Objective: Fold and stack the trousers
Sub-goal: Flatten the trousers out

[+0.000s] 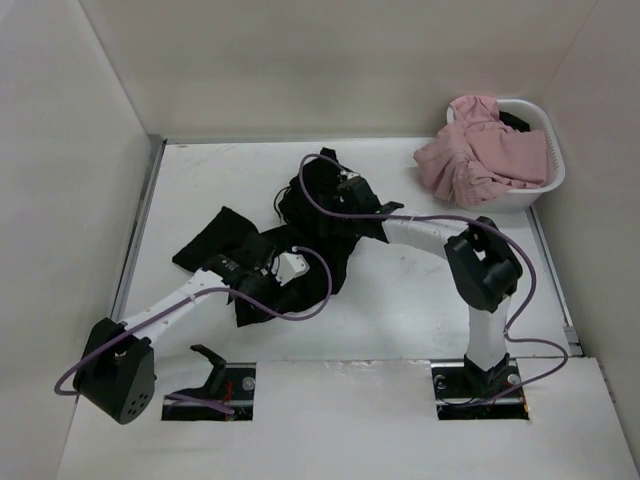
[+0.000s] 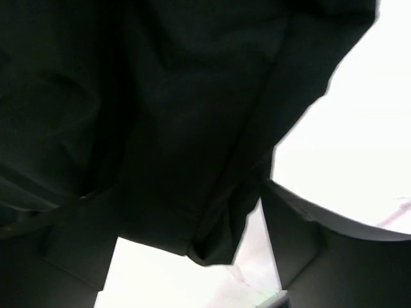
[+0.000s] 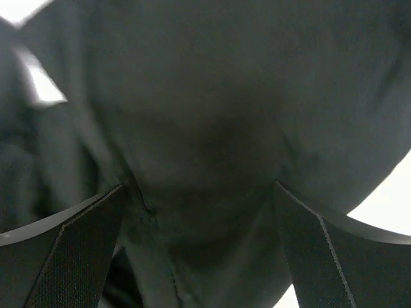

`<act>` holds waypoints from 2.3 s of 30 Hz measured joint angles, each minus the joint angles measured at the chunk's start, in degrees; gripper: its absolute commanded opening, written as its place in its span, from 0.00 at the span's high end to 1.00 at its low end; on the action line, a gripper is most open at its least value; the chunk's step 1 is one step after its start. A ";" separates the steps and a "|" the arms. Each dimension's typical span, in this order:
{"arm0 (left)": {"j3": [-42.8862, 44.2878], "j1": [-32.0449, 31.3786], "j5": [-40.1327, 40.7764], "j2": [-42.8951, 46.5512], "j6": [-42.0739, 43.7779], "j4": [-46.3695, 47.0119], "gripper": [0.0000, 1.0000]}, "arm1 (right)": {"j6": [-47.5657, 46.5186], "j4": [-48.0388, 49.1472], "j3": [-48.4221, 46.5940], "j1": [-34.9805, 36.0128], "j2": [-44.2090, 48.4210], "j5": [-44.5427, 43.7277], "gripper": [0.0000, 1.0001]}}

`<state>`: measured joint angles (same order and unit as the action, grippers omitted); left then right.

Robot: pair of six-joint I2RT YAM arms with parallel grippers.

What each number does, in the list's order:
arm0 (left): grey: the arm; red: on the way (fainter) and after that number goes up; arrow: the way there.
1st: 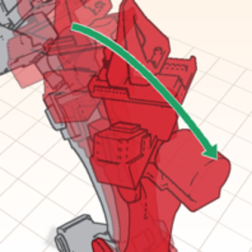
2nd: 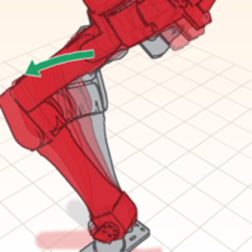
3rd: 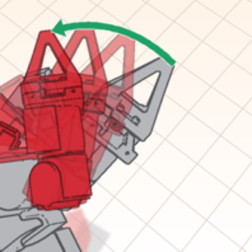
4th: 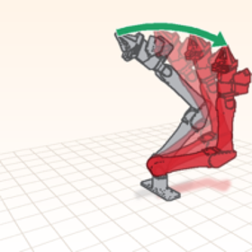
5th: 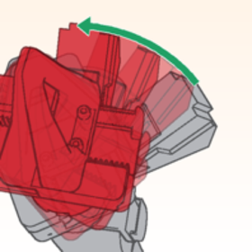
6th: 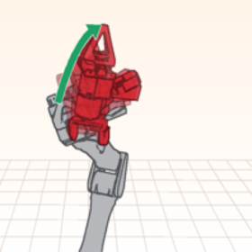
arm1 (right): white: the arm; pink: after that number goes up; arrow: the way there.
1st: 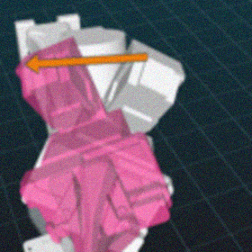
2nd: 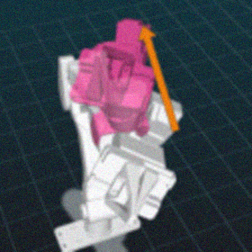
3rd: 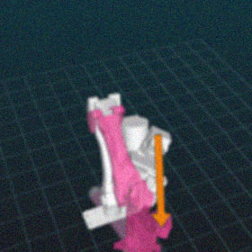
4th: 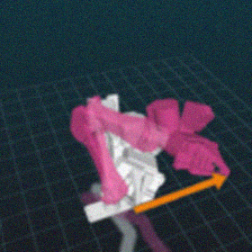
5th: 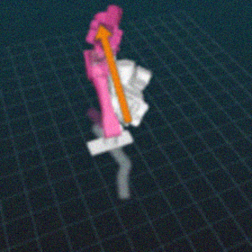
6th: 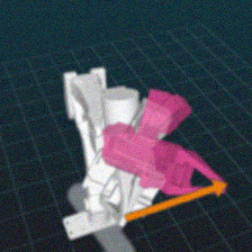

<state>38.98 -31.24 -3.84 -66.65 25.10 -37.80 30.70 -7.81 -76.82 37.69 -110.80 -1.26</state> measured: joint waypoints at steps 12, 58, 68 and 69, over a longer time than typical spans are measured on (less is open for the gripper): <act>-3.30 5.84 4.92 -4.07 2.58 6.73 0.99 | 7.39 -0.50 12.81 0.00 9.75 -3.04 1.00; 1.99 -5.11 3.19 -1.77 10.80 -1.51 0.26 | 10.10 -16.94 2.03 -11.13 1.29 -11.82 0.44; 1.88 3.96 4.50 -9.55 10.36 5.05 0.95 | 8.87 -15.54 2.73 -11.52 4.11 -9.31 1.00; 3.13 7.43 4.59 -9.49 10.32 5.05 0.97 | 8.15 -15.56 2.54 -11.52 5.68 -9.01 1.00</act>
<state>42.11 -23.81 0.75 -76.14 35.42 -32.75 38.85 -23.38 -74.28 26.17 -105.12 -10.26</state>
